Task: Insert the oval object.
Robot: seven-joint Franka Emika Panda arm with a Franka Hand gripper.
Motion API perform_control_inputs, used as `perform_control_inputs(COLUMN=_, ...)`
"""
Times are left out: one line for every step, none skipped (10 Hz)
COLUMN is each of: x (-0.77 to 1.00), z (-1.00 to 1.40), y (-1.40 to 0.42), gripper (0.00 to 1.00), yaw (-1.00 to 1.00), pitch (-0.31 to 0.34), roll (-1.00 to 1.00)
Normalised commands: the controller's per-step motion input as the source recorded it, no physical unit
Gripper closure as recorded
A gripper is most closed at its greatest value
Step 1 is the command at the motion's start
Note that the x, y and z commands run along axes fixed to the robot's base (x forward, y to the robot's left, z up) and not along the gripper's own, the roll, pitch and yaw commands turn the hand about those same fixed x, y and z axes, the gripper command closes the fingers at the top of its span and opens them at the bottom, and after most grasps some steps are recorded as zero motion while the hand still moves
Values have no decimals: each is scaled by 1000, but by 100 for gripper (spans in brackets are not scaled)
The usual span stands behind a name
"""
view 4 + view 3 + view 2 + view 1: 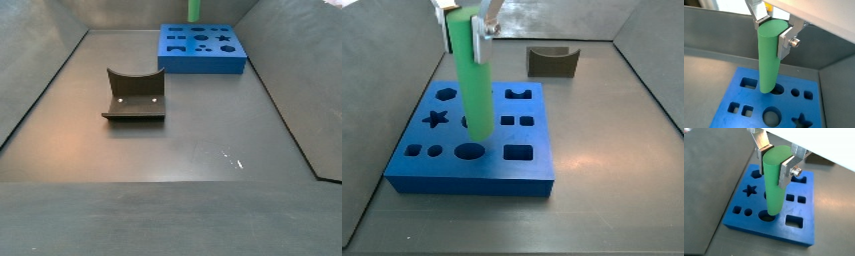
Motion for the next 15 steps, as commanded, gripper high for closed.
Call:
perform_control_inputs(x=0, z=-149, y=-31, gripper=100, yaw=-997, pitch=0, roll=-87)
perform_control_inputs(x=0, z=-203, y=-20, gripper=100, yaw=-1000, pitch=0, roll=-69)
perform_control_inputs(x=0, z=-229, y=-11, gripper=100, yaw=-1000, pitch=0, roll=-54)
perform_control_inputs(x=0, z=-177, y=-14, gripper=100, yaw=-1000, pitch=3, roll=-14)
perform_control_inputs(x=0, z=-97, y=-20, gripper=100, yaw=-1000, pitch=0, roll=0)
perform_control_inputs(x=0, z=-46, y=-11, gripper=100, yaw=-1000, pitch=0, roll=0)
perform_control_inputs(x=0, z=0, y=-20, gripper=100, yaw=-1000, pitch=0, roll=0)
perform_control_inputs(x=0, z=0, y=-34, gripper=100, yaw=-1000, pitch=0, roll=0)
perform_control_inputs(x=0, z=0, y=-43, gripper=100, yaw=-1000, pitch=0, roll=4)
perform_control_inputs(x=0, z=0, y=-54, gripper=100, yaw=-1000, pitch=0, roll=43)
perform_control_inputs(x=-63, z=-17, y=-40, gripper=100, yaw=-980, pitch=34, roll=130)
perform_control_inputs(x=-109, z=-63, y=-31, gripper=100, yaw=-960, pitch=69, roll=164)
perform_control_inputs(x=-120, z=-69, y=-40, gripper=100, yaw=-943, pitch=86, roll=171)
perform_control_inputs(x=-106, z=-74, y=-214, gripper=100, yaw=-811, pitch=146, roll=163)
perform_control_inputs(x=0, z=-97, y=-103, gripper=100, yaw=-440, pitch=123, roll=27)
